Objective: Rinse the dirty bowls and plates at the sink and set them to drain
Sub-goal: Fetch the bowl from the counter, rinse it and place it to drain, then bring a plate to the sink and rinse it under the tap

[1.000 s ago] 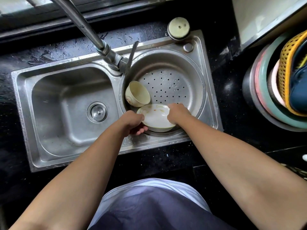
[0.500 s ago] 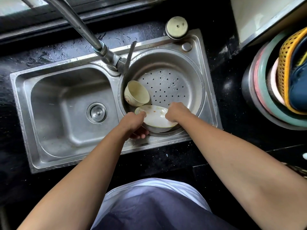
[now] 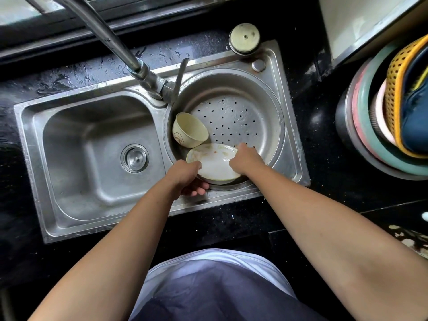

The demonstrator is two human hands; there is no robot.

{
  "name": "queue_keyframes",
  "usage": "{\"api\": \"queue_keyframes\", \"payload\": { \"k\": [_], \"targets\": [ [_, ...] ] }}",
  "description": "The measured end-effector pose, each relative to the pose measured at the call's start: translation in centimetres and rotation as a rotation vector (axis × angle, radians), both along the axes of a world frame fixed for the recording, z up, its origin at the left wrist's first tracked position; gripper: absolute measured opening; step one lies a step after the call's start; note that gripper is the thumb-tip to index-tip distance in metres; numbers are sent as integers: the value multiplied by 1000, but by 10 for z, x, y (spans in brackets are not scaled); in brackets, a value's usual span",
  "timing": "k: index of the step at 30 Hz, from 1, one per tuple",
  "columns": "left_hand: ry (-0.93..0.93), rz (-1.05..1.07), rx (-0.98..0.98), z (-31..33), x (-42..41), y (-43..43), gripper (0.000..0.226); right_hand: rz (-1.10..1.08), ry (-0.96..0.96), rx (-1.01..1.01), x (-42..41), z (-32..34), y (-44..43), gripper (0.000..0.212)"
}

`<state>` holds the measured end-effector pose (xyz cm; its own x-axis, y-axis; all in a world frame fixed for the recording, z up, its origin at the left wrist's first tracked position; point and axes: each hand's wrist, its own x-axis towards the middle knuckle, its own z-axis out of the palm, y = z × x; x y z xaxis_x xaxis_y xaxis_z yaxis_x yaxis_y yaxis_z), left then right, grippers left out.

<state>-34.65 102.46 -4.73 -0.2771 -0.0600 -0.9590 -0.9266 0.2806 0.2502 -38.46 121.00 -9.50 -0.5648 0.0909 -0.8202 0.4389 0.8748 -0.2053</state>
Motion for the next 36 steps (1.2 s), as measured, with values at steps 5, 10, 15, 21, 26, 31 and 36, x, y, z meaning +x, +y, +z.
{"api": "queue_keyframes", "payload": {
  "k": [5, 10, 15, 21, 26, 31, 36],
  "targets": [
    [135, -12, -73, 9, 6, -8, 31, -22, 23, 9, 0, 6, -1, 55],
    [260, 19, -93, 27, 17, -19, 34, -77, 46, 16, 1, 12, -3, 60],
    [357, -19, -85, 36, 32, -39, 31, -168, 76, 61, 11, 20, -10, 71],
    [408, -155, 4, 42, 65, -70, 20, -250, 403, 130, 53, 55, -25, 56],
    [282, -425, 157, 46, 110, -78, 20, -654, 726, -13, 142, 97, -37, 27],
    [95, -809, 246, 45, 180, -60, 21, -1034, 460, -39, 314, 103, -49, 9],
    [-12, -1086, 203, 30, 257, -25, 25, -1390, 144, -71, 510, 93, -71, 21]
  ]
}}
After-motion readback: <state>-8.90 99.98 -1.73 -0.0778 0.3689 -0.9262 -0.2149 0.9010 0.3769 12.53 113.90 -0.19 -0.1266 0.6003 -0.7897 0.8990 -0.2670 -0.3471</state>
